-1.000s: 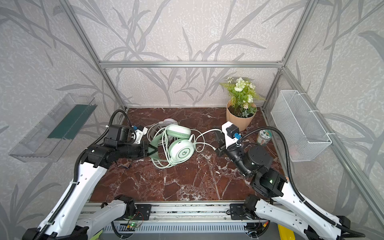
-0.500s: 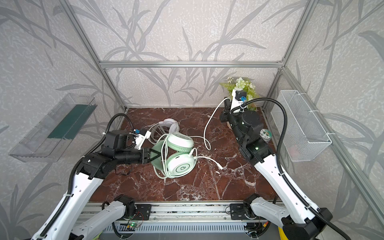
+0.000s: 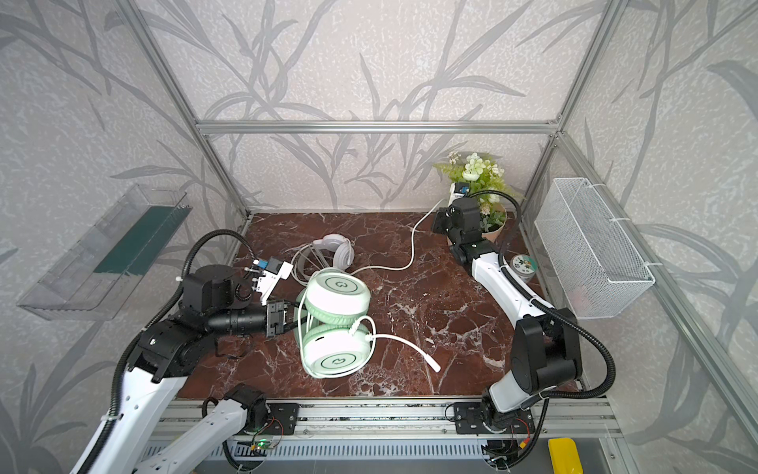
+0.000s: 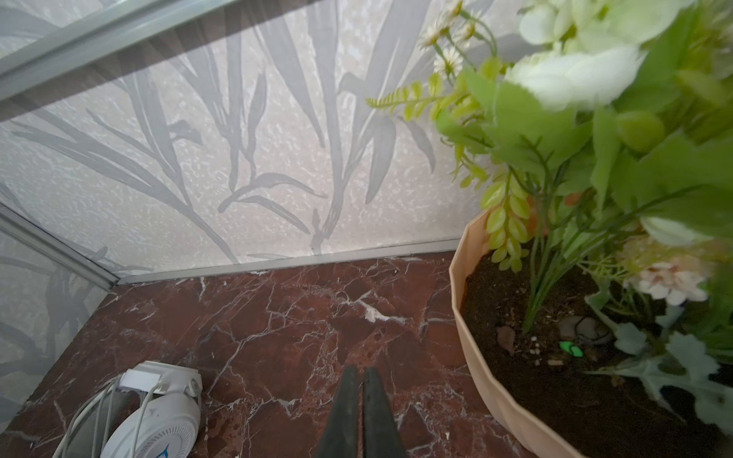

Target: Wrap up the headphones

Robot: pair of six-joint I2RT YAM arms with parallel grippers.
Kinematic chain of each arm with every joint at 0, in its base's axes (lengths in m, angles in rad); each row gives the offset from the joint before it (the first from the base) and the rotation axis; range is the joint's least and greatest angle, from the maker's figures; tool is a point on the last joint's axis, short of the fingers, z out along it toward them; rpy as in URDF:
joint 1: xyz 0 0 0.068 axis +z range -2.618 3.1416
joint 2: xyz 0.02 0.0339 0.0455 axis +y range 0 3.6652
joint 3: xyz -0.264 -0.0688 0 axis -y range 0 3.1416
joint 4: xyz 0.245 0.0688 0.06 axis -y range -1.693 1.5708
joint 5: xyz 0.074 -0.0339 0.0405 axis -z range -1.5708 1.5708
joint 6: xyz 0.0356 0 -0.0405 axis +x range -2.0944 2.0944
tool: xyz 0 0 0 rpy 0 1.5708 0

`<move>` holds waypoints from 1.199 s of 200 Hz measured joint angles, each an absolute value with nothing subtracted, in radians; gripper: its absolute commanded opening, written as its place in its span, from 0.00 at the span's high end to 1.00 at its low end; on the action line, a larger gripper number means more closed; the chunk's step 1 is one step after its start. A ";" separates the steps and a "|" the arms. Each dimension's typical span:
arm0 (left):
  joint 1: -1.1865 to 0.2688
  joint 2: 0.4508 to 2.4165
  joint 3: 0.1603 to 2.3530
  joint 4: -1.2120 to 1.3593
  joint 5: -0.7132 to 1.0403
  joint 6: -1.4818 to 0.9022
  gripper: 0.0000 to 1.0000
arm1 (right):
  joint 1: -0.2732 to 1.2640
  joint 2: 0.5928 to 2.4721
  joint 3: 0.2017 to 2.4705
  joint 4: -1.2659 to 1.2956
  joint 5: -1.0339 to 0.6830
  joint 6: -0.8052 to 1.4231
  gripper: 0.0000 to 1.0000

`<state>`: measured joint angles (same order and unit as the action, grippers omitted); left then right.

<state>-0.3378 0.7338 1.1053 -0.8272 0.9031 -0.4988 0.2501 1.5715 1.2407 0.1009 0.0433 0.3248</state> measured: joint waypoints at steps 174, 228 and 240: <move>-0.339 0.907 1.396 -0.821 0.866 -0.736 1.00 | 0.541 1.015 0.543 0.194 0.056 0.384 0.39; -0.346 0.986 1.393 -0.989 0.765 -0.711 1.00 | 0.569 0.891 0.403 0.332 -0.089 0.365 0.31; -0.350 0.998 1.393 -1.011 0.749 -0.707 1.00 | 0.599 0.903 0.403 0.385 -0.112 0.353 0.32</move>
